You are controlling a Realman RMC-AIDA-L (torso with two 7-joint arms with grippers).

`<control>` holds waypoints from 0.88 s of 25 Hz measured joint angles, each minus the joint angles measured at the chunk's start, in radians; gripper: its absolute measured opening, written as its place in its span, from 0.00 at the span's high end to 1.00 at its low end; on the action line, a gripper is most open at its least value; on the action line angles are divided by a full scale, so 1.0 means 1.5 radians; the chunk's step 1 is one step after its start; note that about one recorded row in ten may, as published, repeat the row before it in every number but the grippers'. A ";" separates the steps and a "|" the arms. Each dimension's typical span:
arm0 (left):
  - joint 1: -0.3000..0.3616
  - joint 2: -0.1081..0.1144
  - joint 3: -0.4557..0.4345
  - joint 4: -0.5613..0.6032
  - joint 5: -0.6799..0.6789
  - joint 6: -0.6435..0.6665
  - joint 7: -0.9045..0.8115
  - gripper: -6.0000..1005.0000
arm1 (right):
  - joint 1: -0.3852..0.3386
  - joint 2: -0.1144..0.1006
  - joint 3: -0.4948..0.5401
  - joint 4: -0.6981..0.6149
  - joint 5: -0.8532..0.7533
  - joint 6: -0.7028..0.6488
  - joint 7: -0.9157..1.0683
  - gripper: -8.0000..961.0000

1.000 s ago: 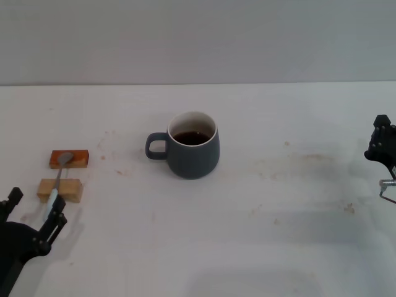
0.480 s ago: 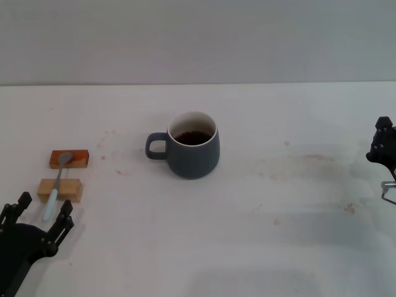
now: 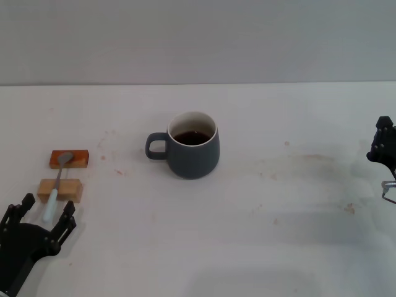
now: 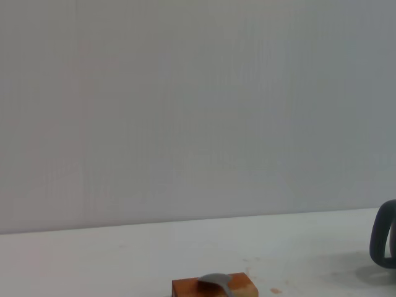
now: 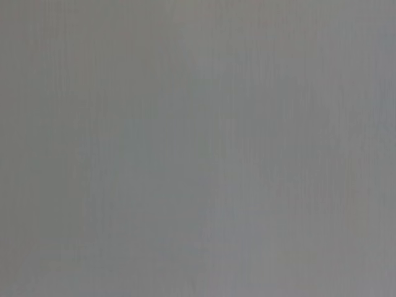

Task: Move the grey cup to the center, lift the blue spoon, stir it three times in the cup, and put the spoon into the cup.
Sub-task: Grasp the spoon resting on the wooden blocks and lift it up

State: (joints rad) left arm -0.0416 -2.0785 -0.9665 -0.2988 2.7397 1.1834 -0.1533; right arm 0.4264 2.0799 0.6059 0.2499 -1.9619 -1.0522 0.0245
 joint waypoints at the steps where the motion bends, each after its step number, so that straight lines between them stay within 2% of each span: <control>1: -0.001 0.000 0.000 0.000 0.000 -0.001 0.000 0.20 | 0.000 0.000 0.000 0.000 0.000 0.000 0.000 0.99; 22: -0.010 0.000 0.000 -0.002 0.000 -0.034 0.001 0.20 | -0.002 0.000 0.000 -0.001 0.000 0.000 0.000 0.99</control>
State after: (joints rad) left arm -0.0570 -2.0784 -0.9665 -0.3021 2.7398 1.1327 -0.1518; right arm 0.4233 2.0800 0.6059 0.2484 -1.9619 -1.0524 0.0245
